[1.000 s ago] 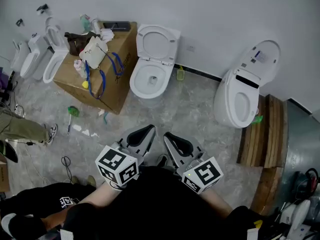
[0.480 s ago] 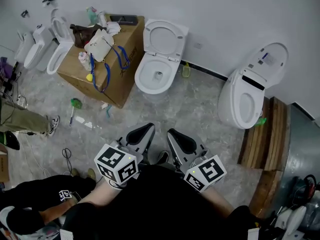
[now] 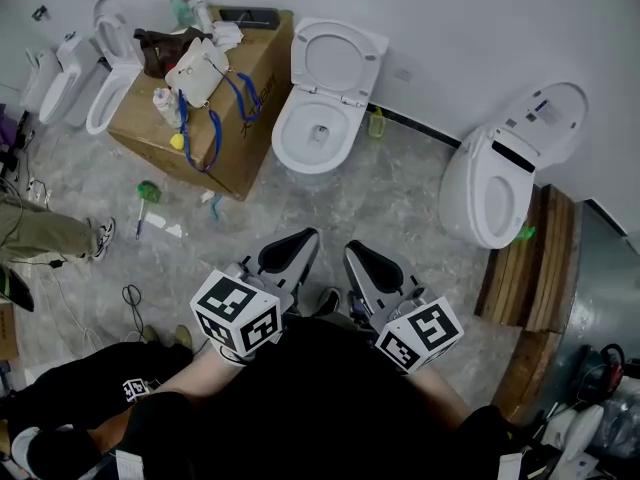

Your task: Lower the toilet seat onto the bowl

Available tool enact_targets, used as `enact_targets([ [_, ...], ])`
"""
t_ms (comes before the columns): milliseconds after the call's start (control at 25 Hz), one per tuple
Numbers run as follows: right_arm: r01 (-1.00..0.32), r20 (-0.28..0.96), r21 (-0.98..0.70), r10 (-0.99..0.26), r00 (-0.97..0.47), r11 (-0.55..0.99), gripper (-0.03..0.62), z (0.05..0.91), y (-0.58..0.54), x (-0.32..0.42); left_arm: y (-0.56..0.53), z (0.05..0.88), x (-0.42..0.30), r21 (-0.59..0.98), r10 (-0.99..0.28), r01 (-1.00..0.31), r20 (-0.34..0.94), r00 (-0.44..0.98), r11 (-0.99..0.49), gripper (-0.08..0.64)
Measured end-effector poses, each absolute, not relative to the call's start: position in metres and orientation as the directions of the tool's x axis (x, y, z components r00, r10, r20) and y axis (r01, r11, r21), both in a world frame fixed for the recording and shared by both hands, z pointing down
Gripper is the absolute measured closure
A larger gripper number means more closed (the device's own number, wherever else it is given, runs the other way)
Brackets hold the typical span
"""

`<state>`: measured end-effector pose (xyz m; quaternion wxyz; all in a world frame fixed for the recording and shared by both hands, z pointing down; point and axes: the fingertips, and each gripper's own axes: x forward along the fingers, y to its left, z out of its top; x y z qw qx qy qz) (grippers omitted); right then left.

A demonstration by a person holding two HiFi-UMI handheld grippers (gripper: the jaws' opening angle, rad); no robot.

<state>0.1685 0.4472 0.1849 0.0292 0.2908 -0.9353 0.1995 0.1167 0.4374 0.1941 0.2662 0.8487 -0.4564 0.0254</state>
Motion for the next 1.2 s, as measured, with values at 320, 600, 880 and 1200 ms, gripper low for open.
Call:
enact_targets([
  [320, -0.603, 0.199, -0.359, -0.573, -0.795, 0.712, 0.548, 0.187, 0.392, 0.117, 0.381, 0.193, 0.059, 0.445, -0.748, -0.768, 0.271, 0.606, -0.461, 0.539],
  [600, -0.648, 0.247, -0.384, -0.604, -0.758, 0.658, 0.548, 0.194, 0.337, 0.066, 0.328, 0.195, -0.005, 0.487, -0.745, -0.745, 0.250, 0.618, -0.455, 0.540],
  [880, -0.695, 0.301, -0.381, -0.629, -0.717, 0.609, 0.548, 0.200, 0.305, 0.041, 0.292, 0.204, -0.035, 0.534, -0.727, -0.712, 0.237, 0.644, -0.456, 0.539],
  [1200, -0.719, 0.337, -0.391, -0.638, -0.692, 0.574, 0.548, 0.211, 0.279, 0.030, 0.266, 0.224, -0.056, 0.568, -0.719, -0.708, 0.267, 0.641, -0.419, 0.540],
])
